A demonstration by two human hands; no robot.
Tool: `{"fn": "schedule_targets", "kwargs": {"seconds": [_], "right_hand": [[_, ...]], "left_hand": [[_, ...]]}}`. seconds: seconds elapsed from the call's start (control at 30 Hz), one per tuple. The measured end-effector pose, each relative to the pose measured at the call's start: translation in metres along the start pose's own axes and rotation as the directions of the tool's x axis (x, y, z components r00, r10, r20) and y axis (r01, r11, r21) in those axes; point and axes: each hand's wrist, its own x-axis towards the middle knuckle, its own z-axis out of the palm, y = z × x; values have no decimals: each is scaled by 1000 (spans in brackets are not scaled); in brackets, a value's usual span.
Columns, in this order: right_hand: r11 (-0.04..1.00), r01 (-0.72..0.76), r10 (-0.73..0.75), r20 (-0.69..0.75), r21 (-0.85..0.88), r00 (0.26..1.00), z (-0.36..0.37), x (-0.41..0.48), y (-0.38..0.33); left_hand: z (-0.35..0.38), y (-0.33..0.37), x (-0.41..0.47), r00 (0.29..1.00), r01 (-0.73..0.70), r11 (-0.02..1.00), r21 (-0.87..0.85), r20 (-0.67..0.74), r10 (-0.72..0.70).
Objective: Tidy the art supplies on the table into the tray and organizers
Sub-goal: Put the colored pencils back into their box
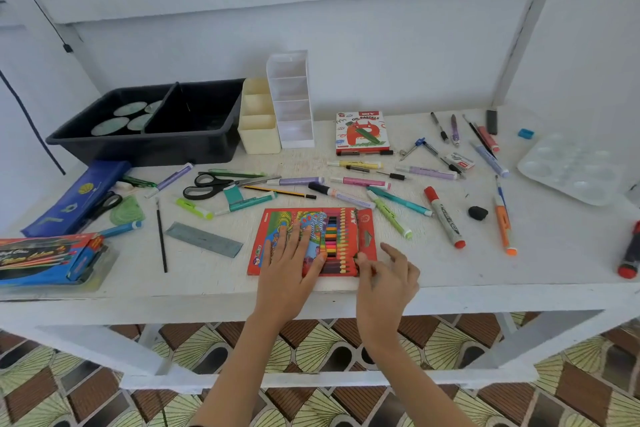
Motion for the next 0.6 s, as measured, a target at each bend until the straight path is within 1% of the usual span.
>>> {"fn": "schedule_targets", "kwargs": {"seconds": [0.1,0.2,0.37,0.47,0.5,0.53,0.57,0.6], "right_hand": [[997,0,0,2,81,1000,1,-22,-9],[999,41,-42,42,15,998,4,-36,-11],[990,103,-93,106,-94,990,0,-27,-7],[987,123,-111,117,-102,987,-3,-18,-11],[982,159,-147,115,-106,982,-4,-14,-14],[972,207,-195,114,-108,974,-3,-11,-17],[964,247,-235,121,-96,964,-1,-9,-21],[963,260,-250,141,-64,958,2,-6,-26]], "left_hand": [[1,0,0,1000,0,1000,1,-5,0],[1,0,-1,1000,2,1000,-4,-12,-2],[2,1,-2,999,-2,1000,-23,-38,1],[1,2,-3,999,5,998,-65,-39,-7],[0,2,-2,999,5,996,-92,-35,-8],[-2,3,-1,1000,1,988,-154,-30,-6],[-4,2,-1,1000,-3,964,-266,-30,-5],[-7,0,-2,999,-9,911,-412,-41,-9]]}}
